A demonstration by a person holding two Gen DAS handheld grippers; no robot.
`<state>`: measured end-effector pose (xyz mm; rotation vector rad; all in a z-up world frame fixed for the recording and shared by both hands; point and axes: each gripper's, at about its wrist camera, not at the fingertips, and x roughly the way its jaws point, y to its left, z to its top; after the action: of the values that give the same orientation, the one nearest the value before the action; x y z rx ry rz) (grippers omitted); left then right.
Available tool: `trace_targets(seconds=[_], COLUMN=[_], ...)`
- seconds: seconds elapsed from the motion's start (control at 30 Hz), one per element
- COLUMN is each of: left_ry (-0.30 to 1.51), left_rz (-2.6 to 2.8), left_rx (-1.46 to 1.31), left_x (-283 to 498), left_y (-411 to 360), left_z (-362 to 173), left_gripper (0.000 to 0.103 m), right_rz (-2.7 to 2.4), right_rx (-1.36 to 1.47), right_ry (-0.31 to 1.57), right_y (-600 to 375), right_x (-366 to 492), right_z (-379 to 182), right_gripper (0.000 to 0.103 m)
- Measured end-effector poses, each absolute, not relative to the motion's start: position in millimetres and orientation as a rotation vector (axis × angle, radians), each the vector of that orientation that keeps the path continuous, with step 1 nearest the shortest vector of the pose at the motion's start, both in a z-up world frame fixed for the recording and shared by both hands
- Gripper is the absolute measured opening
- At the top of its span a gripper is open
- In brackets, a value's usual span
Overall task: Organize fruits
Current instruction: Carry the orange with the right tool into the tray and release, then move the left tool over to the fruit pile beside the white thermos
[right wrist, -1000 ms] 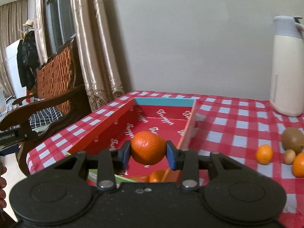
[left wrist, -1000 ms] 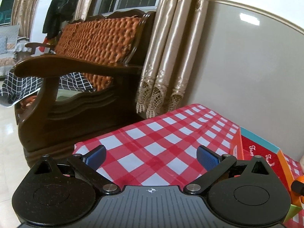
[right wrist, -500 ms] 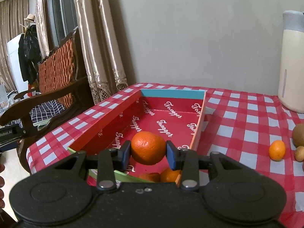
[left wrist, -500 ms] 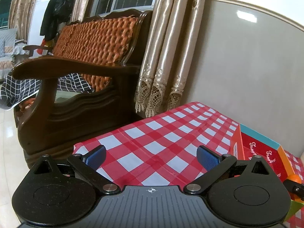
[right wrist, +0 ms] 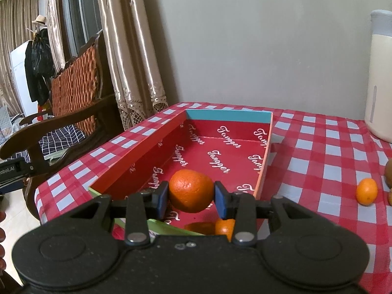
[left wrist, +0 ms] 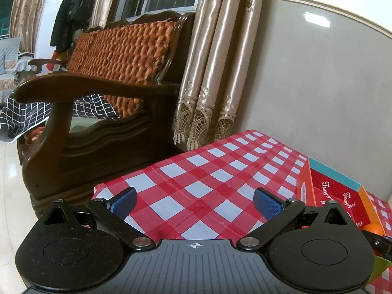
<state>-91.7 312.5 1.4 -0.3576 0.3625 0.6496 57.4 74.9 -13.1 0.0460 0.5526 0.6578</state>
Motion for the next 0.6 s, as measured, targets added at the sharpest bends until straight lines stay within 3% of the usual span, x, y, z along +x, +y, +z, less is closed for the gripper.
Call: trace_targets(seconds=[0.1,0.17,0.2,0.4,0.6], left_ry=[0.364,0.364,0.365,0.365,0.364], left_rz=[0.650,0.651,0.652,0.645,0.632], left_rx=[-0.358,-0.360,-0.361,-0.357,-0.354], left_x=[-92,-91,-91,-89,-87], left_y=[312,312,312,309,303], left_z=[1,1,1,2,3], left_gripper=[0.101,0.101,0.101,0.101,0.101], right_rz=[0.671,0.682,0.672,0.658,0.635], right_rx=[0.053,0.069,0.065,0.077,0.108], right_ry=[0.553,0.542,0.532,0.506,0.458], right_y=[75,74,75,69,57], right_x=[58,56,55,53,50], right_z=[-13,-12,-11,-6,1], right_gripper=[0.045,0.072,0.078,0.083,0.097])
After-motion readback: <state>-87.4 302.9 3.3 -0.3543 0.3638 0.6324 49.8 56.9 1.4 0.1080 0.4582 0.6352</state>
